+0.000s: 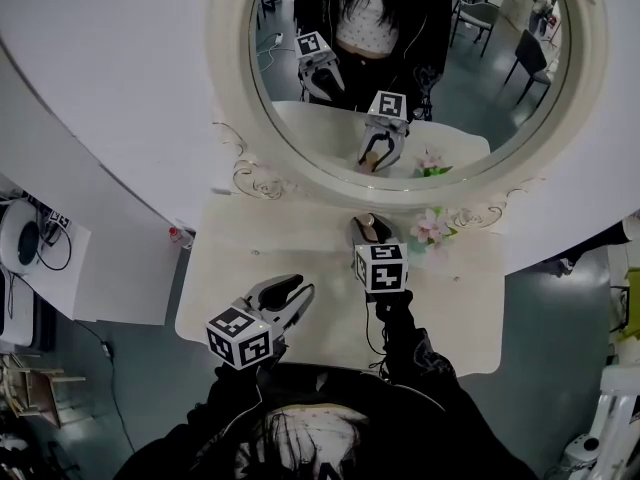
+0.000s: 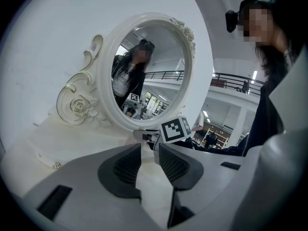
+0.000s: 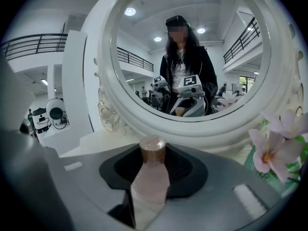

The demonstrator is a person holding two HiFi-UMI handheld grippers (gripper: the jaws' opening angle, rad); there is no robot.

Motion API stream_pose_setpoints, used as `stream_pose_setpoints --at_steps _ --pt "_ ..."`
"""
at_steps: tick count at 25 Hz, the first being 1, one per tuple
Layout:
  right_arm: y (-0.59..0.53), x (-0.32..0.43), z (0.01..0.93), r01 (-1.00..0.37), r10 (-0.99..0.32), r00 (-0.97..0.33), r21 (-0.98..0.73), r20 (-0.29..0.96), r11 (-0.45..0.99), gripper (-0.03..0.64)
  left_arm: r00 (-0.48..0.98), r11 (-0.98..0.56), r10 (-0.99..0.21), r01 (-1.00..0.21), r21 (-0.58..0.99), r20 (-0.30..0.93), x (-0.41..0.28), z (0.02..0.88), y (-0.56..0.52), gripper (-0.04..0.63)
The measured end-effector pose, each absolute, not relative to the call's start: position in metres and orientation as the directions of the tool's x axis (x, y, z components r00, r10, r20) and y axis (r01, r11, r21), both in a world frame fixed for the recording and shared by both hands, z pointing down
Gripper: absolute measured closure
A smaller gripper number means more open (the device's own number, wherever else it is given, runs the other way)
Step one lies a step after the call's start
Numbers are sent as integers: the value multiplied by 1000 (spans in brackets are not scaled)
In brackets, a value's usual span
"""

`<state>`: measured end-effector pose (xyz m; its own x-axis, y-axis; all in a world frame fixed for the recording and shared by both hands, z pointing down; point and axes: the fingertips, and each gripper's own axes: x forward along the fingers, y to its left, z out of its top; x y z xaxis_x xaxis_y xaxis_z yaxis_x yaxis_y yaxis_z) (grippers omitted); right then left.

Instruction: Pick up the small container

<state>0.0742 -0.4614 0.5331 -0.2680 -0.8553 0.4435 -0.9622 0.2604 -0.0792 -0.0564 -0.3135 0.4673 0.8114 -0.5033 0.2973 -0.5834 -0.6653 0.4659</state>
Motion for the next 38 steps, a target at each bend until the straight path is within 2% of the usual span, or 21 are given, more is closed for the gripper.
stream_pose_setpoints --at_steps 16,30,38 --pt "-419 42 484 -943 -850 -333 -126 409 309 471 852 -712 -394 -520 472 345 -54 492 -311 491" --pt "-366 -4 423 -912 -850 -410 -154 330 381 471 890 -716 -265 -440 542 372 -53 515 -302 399" --pt "-341 -24 413 -910 -851 -413 -154 323 384 471 916 -737 -213 -379 559 340 -54 511 -293 390"
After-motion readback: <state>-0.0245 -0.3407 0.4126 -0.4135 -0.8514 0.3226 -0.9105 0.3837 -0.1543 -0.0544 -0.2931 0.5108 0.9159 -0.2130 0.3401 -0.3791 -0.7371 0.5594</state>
